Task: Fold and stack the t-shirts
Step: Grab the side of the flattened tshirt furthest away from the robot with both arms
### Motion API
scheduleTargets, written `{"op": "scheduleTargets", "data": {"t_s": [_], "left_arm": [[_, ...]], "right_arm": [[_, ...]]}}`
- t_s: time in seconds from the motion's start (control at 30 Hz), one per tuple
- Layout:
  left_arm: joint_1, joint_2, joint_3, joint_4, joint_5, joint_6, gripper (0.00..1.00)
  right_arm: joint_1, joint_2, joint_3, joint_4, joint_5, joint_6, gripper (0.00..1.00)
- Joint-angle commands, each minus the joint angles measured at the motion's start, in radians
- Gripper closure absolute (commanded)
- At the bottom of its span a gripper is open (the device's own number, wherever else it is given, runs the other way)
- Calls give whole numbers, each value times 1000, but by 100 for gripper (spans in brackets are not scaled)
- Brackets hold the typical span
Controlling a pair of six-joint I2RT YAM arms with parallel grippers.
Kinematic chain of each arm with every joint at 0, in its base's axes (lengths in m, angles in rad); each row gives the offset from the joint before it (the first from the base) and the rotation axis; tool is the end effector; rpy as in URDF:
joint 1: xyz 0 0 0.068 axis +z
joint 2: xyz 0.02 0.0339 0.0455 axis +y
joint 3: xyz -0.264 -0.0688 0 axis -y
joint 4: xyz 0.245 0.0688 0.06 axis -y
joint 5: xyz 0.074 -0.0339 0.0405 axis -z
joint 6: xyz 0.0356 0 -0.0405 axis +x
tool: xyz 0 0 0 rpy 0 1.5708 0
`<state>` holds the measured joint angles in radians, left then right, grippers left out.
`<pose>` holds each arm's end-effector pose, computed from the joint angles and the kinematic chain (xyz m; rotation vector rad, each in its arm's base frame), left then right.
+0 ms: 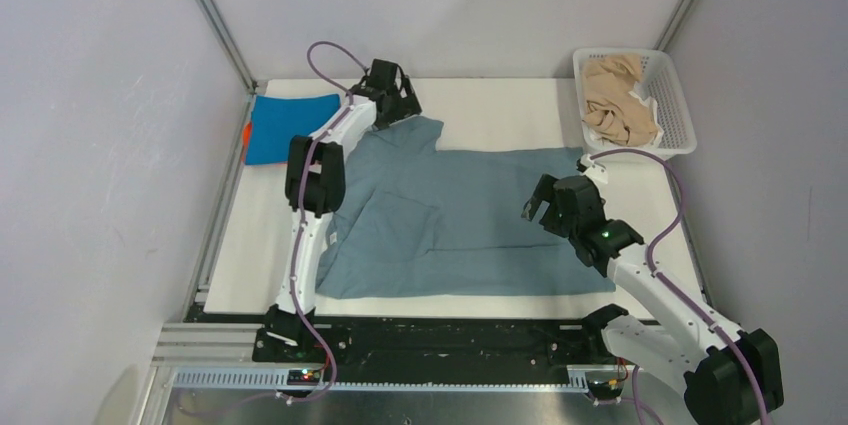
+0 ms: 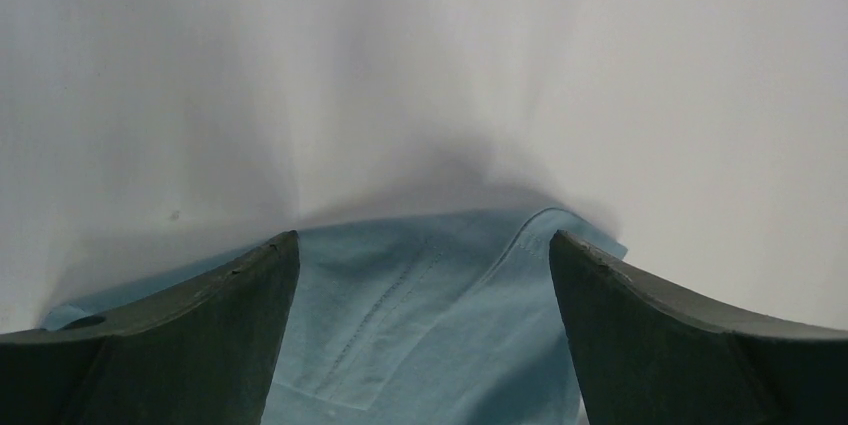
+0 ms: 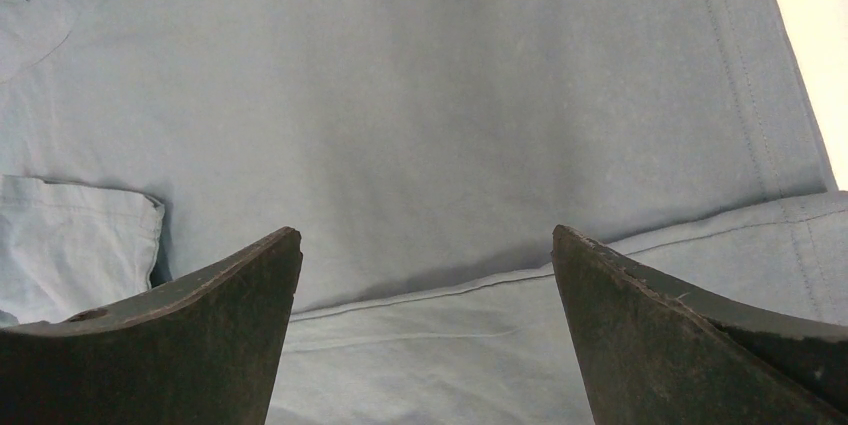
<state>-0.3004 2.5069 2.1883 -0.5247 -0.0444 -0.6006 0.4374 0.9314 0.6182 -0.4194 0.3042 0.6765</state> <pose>0.5324 -0.1633 0.1684 -0.3860 2.4141 -0.3564 0.1805 0.0726 0.2347 0.4244 2.2341 0.2391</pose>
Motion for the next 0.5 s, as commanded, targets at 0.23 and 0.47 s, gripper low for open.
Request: {"op": "scheduleTargets", "data": {"t_s": [0.23, 0.47], "left_arm": [[-3, -41, -69, -2, 67, -51, 8], [-21, -105, -145, -90, -60, 15, 20]], "right_arm": [[-12, -33, -8, 17, -2, -7, 0], [-17, -38, -16, 15, -1, 0, 0]]}}
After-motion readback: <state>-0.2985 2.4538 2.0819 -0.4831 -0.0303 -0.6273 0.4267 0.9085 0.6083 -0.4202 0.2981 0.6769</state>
